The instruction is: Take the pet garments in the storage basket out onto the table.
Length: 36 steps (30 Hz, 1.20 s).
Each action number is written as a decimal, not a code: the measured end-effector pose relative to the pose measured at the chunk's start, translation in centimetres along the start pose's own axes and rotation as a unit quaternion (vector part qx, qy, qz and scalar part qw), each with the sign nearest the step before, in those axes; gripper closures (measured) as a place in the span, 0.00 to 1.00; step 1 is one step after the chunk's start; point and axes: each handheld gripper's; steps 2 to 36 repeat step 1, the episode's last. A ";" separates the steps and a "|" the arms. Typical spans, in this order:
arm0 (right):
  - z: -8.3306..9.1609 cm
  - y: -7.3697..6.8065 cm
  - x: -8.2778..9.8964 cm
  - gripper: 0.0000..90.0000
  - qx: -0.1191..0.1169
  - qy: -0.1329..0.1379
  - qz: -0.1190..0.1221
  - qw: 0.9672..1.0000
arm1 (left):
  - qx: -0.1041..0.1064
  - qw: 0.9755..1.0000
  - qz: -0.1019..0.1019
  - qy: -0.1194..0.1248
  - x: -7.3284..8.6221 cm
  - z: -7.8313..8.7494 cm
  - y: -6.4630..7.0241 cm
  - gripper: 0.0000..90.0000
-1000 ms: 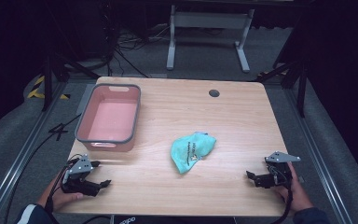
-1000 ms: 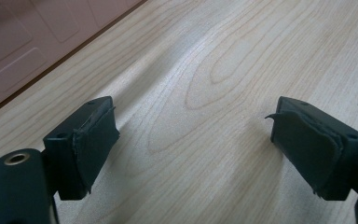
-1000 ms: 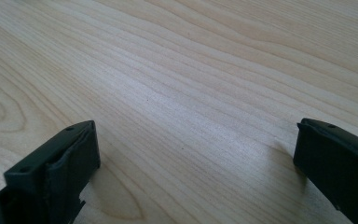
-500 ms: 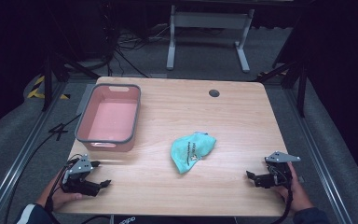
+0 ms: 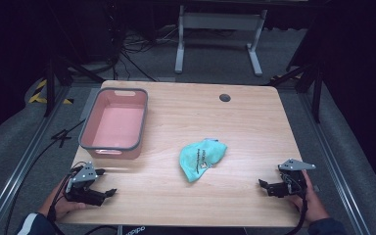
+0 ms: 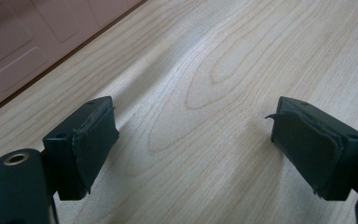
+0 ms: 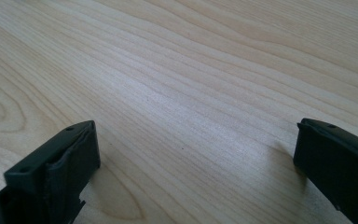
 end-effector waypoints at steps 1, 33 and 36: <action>0.0 0.0 0.0 0.01 0.000 0.000 0.000 1.000 | -0.001 1.000 0.000 0.001 0.0 0.0 0.0 0.16; 0.0 0.0 0.0 0.01 0.000 0.000 0.000 1.000 | -0.001 1.000 0.000 0.001 0.0 0.0 0.0 0.16; 0.0 0.0 0.0 0.01 0.000 0.000 0.000 1.000 | -0.001 1.000 0.000 0.001 0.0 0.0 0.0 0.16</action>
Point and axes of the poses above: each handheld gripper's, and its own axes: z roughly backward along the jaws, x roughly out of its underside, y roughly to its right, and after that the axes turned 12 degrees about z, right-handed
